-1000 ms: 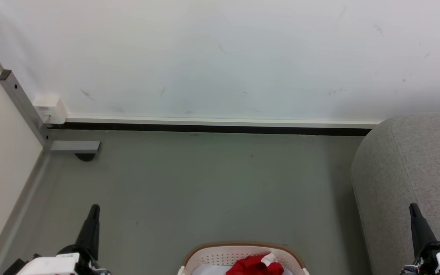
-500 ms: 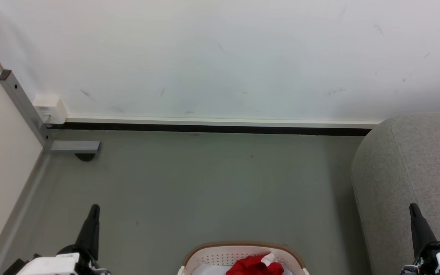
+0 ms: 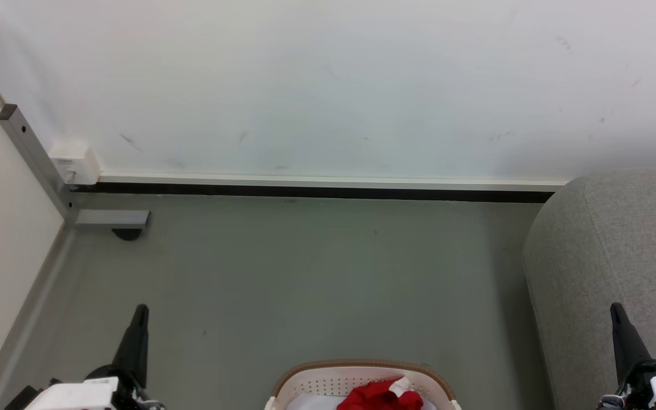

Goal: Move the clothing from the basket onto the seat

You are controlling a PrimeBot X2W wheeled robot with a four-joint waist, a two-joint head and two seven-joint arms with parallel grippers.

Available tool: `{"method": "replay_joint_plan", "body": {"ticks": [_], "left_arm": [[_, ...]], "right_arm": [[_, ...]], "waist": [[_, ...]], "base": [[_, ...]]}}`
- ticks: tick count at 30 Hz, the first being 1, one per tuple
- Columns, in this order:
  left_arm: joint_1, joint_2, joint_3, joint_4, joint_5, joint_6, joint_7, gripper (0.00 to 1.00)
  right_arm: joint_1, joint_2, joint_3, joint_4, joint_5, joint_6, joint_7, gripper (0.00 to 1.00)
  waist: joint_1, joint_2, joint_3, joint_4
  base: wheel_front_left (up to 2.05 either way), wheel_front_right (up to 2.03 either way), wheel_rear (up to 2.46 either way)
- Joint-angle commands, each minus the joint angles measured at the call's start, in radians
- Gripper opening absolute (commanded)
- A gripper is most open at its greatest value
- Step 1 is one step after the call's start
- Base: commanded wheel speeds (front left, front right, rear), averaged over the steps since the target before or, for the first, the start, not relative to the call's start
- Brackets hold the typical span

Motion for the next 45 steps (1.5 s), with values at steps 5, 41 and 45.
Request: {"method": "replay_joint_plan", "body": {"ticks": [5, 41, 45], "left_arm": [[0.0, 0.0, 0.0, 0.0, 0.0, 0.0, 0.0, 0.0], [0.01, -0.002, -0.108, 0.012, 0.38, 0.009, -0.146, 1.0], [0.01, -0.002, -0.115, 0.008, 0.462, 0.012, -0.161, 1.0]], "right_arm": [[0.0, 0.0, 0.0, 0.0, 0.0, 0.0, 0.0, 0.0], [0.054, -0.053, 0.125, -0.061, -0.542, 0.0, -0.146, 1.0], [0.057, -0.061, 0.141, -0.064, -0.649, 0.0, -0.161, 1.0]], "waist": [[0.0, 0.0, 0.0, 0.0], [0.0, 0.0, -0.01, 0.002], [0.0, 0.0, -0.013, 0.001]], "base": [[0.0, 0.0, 0.0], [0.0, 0.0, 0.0], [0.0, 0.0, 0.0]]}}
